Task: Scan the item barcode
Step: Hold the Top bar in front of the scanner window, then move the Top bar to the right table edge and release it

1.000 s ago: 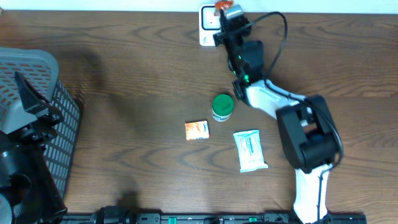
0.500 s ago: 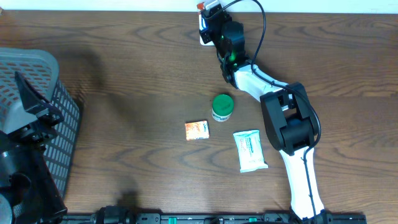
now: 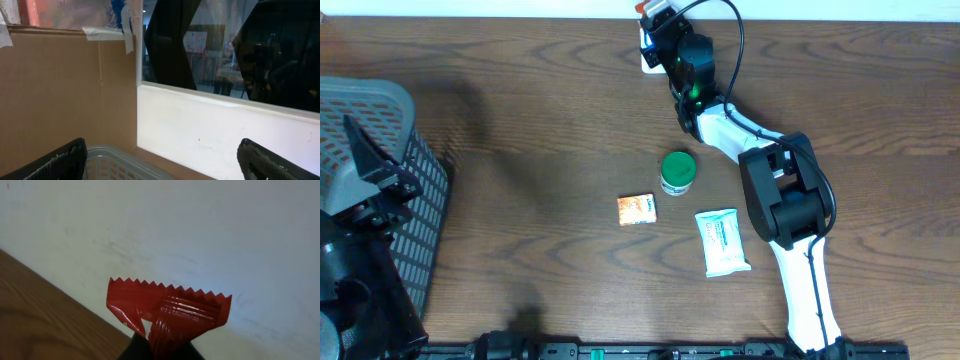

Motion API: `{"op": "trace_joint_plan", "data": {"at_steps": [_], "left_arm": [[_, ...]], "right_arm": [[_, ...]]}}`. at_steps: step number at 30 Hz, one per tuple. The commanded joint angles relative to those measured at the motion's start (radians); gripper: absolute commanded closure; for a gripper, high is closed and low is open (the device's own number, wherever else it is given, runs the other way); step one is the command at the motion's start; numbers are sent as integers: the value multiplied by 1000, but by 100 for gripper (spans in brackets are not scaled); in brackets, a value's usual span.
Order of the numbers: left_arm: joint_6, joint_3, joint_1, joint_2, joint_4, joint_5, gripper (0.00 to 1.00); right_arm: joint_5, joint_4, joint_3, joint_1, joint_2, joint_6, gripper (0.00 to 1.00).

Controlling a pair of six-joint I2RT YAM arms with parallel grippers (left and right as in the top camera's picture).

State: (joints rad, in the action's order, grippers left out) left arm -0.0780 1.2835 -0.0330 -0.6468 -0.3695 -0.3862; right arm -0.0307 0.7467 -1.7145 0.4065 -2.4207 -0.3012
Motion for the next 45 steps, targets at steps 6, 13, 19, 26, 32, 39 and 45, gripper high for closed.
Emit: {"op": "trace_joint_plan", "data": {"at_steps": [6,13,19,26,32,39,45], "left_arm": [[5,-3,-6,4,3,12,4],[5,-3,-6,4,3,12,4],[5,-3,-6,4,3,12,4],[5,-3,-6,4,3,12,4],[5,-3,-6,4,3,12,4],[5,-3,-6,4,3,12,4],[5,-3,-6,4,3,12,4]], "right_arm": [[3,8,-21,-11,-6,-172,99],[-14,-230,-21,-12,-7,-172,99],[-92,-364,-21,4,-5,-171,99],[-95,-490,-21,14,111,-111,99],[-32,-644,-21,-24,408,-111,99],[197,-1027,-21,-200,760,-111,99],[361,-1360,-20,-519,885,-88,99]]}}
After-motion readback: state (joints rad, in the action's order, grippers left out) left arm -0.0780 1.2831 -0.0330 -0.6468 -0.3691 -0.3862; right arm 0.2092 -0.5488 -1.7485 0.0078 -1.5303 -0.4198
